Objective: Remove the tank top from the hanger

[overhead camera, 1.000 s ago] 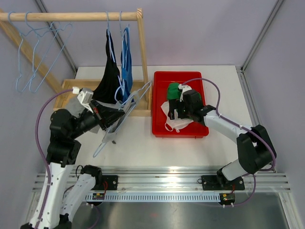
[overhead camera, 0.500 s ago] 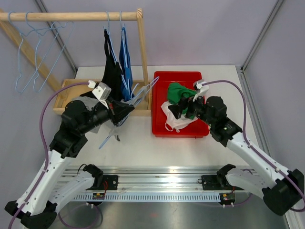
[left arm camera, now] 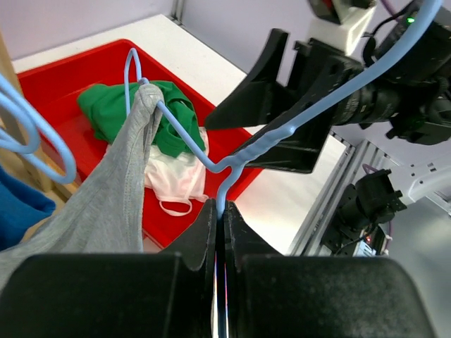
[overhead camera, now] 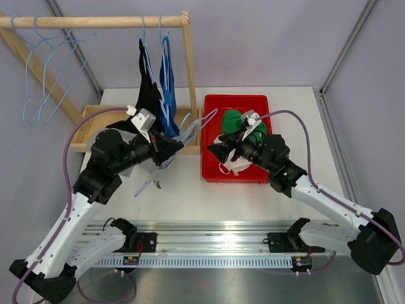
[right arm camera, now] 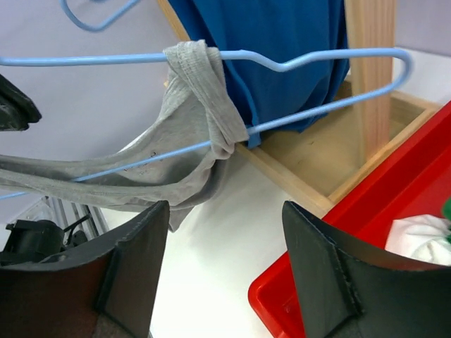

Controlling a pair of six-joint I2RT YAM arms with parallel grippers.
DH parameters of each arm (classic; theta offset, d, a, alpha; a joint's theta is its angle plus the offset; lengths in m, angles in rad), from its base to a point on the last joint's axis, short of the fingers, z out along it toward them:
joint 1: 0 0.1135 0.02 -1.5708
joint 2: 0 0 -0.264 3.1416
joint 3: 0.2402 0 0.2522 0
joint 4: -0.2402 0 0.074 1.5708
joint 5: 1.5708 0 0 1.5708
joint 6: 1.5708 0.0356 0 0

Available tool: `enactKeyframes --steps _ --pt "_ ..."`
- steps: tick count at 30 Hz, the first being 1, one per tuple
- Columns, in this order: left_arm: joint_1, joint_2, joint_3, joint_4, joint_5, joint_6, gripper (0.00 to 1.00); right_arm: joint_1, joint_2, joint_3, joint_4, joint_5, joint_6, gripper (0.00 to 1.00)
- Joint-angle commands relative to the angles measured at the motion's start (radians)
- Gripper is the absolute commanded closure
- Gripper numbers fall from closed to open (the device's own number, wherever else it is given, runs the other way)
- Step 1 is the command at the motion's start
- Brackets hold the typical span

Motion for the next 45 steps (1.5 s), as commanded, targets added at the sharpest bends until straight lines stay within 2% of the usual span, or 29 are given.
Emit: enactKeyframes --steps 1,13,20,23,25,27,28,31,34,41,45 --pt "-0.005 0.028 0.003 0.081 0.087 -0.022 1.00 0.033 0.055 0.044 0.126 0.006 -0.012 0.29" --pt "-0.005 0.070 0.001 0.076 0.139 -0.043 1.00 0.048 0.145 0.127 0.128 0.012 -0.047 0.34" --pt "-0.006 0.070 -0.009 0.101 0.196 -0.066 1.00 0.048 0.190 0.141 0.132 0.010 -0.053 0.41" --pt "-0.005 0.067 -0.011 0.104 0.202 -0.071 1.00 0.047 0.198 0.141 0.134 0.017 -0.059 0.51" --pt "-0.006 0.062 -0.012 0.106 0.207 -0.073 1.00 0.047 0.207 0.146 0.129 0.023 -0.062 0.62" --pt "-0.006 0.060 -0.016 0.107 0.213 -0.073 1.00 0.048 0.211 0.147 0.129 0.024 -0.065 0.77" --pt "-0.006 0.059 -0.017 0.106 0.214 -0.073 1.00 0.047 0.216 0.147 0.129 0.029 -0.065 0.91" --pt "-0.006 0.053 -0.026 0.104 0.221 -0.071 1.00 0.048 0.222 0.144 0.135 0.037 -0.068 1.00" --pt "-0.006 0.042 -0.029 0.072 0.189 -0.042 1.00 0.048 0.214 0.133 0.132 0.043 -0.068 1.00" --pt "-0.006 -0.030 -0.020 -0.060 0.001 0.056 1.00 0.048 0.144 0.094 0.038 0.113 -0.070 1.00" --pt "-0.006 -0.053 -0.039 -0.112 -0.019 0.075 1.00 0.048 0.093 0.078 -0.015 0.145 -0.081 1.00"
